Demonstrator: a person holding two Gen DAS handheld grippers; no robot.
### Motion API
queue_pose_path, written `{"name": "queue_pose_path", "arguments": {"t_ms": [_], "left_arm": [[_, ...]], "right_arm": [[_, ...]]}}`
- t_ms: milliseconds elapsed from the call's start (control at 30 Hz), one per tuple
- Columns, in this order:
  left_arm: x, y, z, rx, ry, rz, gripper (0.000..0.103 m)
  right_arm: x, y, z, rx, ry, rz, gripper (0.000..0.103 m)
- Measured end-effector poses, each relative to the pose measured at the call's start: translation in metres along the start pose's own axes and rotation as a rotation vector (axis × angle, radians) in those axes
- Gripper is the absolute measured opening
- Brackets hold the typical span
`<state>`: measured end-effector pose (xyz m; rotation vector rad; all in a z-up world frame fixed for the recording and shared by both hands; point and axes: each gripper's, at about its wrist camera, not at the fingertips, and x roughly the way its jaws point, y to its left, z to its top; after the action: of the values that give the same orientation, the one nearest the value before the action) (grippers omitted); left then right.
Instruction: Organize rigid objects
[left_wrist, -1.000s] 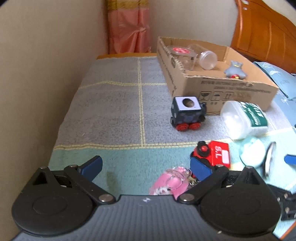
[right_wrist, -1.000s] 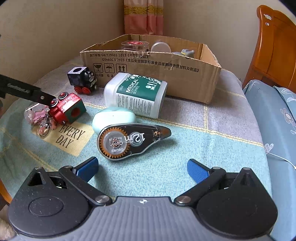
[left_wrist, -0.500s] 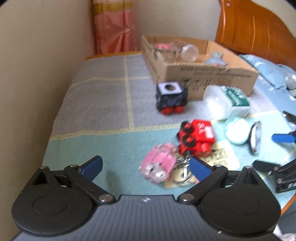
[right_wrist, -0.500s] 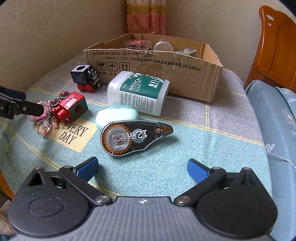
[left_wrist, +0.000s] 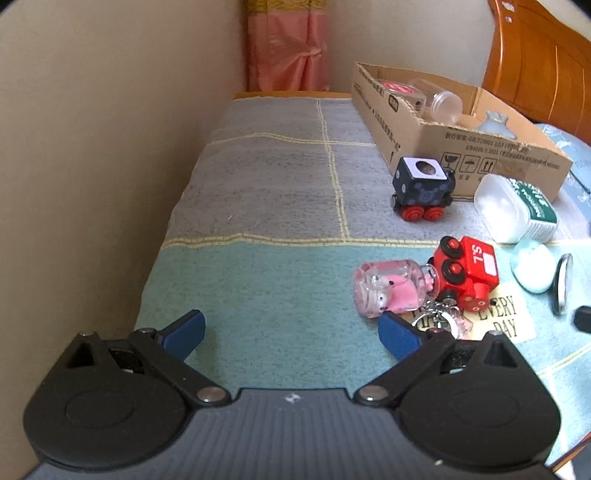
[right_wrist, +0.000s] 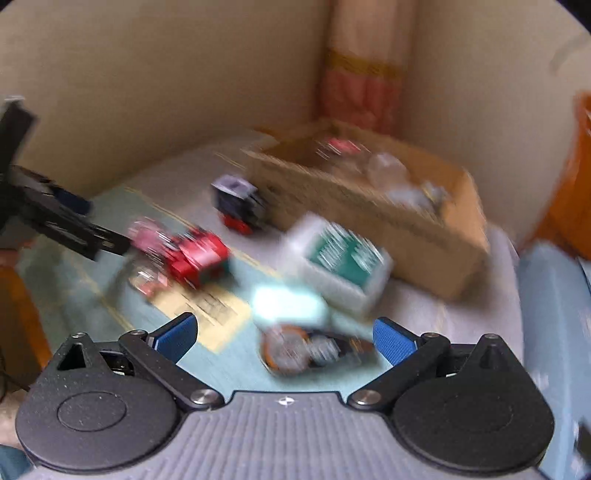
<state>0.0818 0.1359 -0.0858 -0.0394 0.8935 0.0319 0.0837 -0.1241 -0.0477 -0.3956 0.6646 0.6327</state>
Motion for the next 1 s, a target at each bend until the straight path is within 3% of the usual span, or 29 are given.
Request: {"name": "queue_pose_path", "arguments": {"t_ms": [233,300,433,533,667,833,1000], "left_arm": [[-0.01,-0.003,0.0,0.0,-0.007,-0.049,0.099],[-0.012,-0.002,0.002,-0.011,-0.01,-0.076,0.099],[-0.015,-0.003,0.006,-0.012,-0.02,-0.13,0.099],[-0.015,-0.007,0.008,-0.006,-0.028,-0.144,0.099],[-0.014,-0.013,0.01,-0.002,-0.037,-0.148,0.099],[-0.007,-0.023,0.012,0.001,-0.024,-0.16,0.098],[0.006,-0.033,0.019,0.004,-0.001,-0.19,0.097]], "right_arm": [[0.051,0.026,0.033,-0.264,0.025,0.123,0.081],[0.065,0.026,0.036,-0.292,0.046,0.155,0.074],[0.081,0.022,0.041,-0.29,0.063,0.223,0.07],[0.081,0.019,0.04,-0.258,0.082,0.269,0.056],[0.071,0.02,0.033,-0.201,0.096,0.245,0.056],[0.053,0.026,0.017,-0.109,0.133,0.156,0.054],[0.041,0.047,0.005,-0.136,0.135,0.065,0.054]]}}
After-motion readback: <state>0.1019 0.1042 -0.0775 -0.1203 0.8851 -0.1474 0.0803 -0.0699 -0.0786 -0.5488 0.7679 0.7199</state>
